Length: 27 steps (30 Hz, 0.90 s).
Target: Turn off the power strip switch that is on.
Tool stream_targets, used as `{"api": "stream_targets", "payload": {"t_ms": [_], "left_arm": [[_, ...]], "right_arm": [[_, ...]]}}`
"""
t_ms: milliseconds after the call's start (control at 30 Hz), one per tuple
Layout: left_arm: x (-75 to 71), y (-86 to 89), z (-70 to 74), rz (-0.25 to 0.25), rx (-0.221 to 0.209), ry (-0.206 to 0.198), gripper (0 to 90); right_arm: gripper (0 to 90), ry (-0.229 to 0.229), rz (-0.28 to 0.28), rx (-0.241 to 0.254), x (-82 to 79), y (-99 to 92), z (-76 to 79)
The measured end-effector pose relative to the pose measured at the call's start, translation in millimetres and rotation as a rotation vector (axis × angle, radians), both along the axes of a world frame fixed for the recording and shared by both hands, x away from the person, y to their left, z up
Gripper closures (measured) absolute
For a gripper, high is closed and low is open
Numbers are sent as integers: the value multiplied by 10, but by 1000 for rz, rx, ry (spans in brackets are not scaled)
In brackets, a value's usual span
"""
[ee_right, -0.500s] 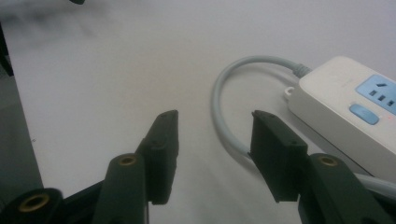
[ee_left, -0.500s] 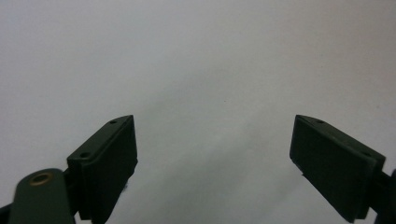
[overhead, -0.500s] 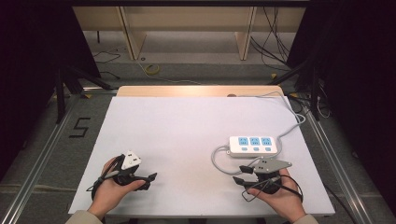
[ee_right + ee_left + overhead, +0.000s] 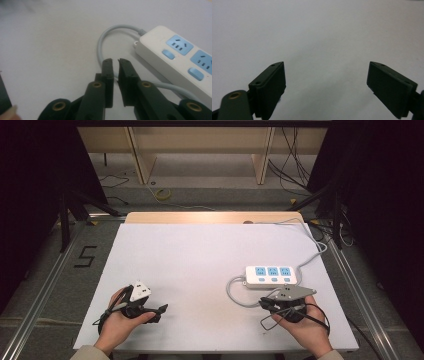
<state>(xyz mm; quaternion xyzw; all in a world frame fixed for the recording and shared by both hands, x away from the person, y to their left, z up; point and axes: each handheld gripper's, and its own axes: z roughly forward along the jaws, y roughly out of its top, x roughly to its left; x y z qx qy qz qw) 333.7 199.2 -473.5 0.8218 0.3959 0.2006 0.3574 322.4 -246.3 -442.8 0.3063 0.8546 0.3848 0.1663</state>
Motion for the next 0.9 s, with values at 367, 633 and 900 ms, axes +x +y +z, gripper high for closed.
{"api": "stream_targets", "payload": {"t_ms": [367,633,900], "left_arm": [[5,5,7,5,10,-13,155],[9,3,3,7,11,-14,154],[8,8,3,7,17,-18,154]], "right_arm": [[900,-22,-64,-56,111,-79,138],[900,-20,-94,-69,199,-104,232],[900,-5,-105,-86,301,-56,312]]}}
